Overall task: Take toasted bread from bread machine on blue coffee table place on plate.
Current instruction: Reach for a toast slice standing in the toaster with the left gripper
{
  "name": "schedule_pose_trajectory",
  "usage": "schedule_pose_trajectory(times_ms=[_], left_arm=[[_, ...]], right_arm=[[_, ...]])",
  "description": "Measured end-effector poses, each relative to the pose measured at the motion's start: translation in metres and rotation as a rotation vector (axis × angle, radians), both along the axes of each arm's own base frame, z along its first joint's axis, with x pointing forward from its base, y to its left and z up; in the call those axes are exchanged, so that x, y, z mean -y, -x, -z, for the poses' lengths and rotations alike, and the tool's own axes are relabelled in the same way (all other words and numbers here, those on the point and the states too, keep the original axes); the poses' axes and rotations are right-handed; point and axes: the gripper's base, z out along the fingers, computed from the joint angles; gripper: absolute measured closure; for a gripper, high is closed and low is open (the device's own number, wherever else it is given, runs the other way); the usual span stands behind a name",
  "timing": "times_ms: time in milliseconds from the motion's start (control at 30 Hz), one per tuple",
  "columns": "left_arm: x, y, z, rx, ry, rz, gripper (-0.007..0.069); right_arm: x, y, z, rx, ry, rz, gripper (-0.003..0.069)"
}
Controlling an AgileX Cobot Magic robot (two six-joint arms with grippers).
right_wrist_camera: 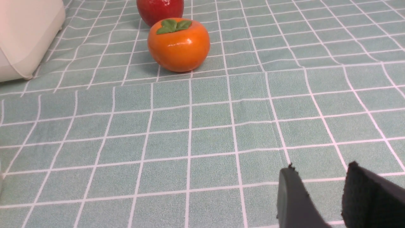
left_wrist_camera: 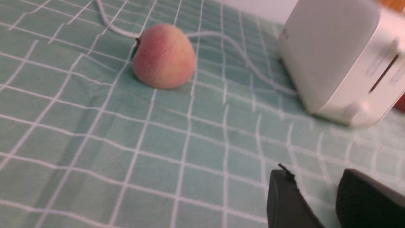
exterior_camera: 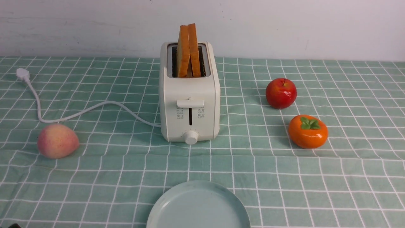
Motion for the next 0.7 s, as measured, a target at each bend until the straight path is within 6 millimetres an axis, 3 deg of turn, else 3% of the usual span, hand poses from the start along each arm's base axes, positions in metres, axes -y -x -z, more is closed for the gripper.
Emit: schedule_pose_trajectory(times_ms=[200, 467, 600, 700], left_arm=[[-0.001, -0.001, -0.013, 0.119, 0.263, -0.025, 0.0386], [-0.006, 0.000, -0.028, 0.275, 0.349, -0.054, 0.0399], [-0.007, 0.003, -0.041, 0.335, 0.398, -0.052, 0.0547], [-0.005, 0.008, -0.062, 0.340, 0.420, -0.024, 0.0638]], right_arm=[[0.000, 0.000, 0.000, 0.000, 0.000, 0.000, 0.0419], [0.000, 0.000, 0.000, 0.002, -0.006, -0.001, 0.0419], [-0.005, -0.003, -0.008, 0.105, -0.242, 0.002, 0.0419], [-0.006, -0.004, -0.019, 0.209, -0.470, 0.020, 0.0419]])
